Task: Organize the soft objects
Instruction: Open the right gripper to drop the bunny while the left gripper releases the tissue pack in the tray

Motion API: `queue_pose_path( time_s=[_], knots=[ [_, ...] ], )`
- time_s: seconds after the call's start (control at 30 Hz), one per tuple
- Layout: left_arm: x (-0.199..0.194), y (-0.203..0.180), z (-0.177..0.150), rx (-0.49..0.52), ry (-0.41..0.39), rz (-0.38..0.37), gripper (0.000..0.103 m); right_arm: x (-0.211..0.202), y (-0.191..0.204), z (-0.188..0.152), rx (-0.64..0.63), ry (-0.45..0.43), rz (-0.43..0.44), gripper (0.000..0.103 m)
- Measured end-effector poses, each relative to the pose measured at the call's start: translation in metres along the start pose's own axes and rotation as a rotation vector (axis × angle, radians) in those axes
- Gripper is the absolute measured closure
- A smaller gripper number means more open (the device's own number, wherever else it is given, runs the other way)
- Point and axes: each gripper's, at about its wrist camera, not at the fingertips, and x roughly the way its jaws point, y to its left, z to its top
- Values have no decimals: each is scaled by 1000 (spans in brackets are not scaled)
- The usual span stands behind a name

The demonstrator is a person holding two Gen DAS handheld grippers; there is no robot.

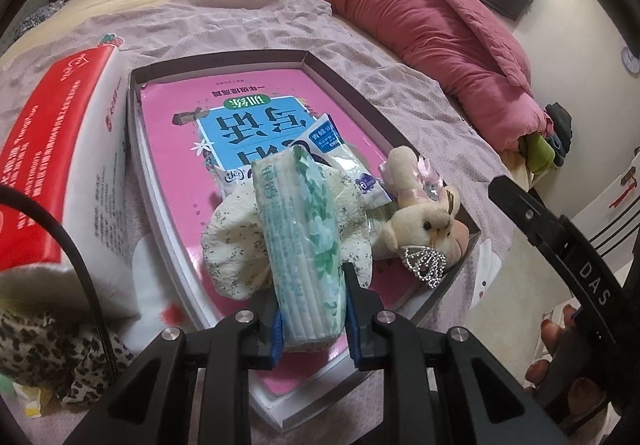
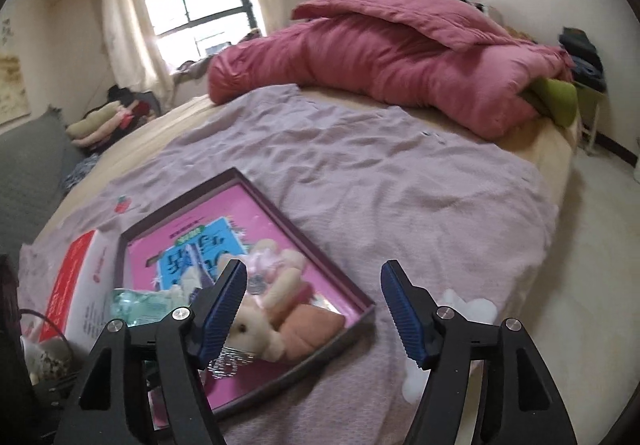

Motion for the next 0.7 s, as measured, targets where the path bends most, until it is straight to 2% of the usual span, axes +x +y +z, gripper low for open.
queue_pose_path(
  time_s=[0.23, 0.5, 0.7],
  knots=[
    [-4, 1, 0, -25, -2, -42, 75, 0, -1, 0, -4, -11, -13, 32],
    [-10, 1, -3, -28, -6, -24, 55, -1, 3, 0, -14, -13, -14, 32],
    [-19, 2, -4, -27, -22, 3, 50, 0, 5, -1, -24, -9, -12, 32]
  ],
)
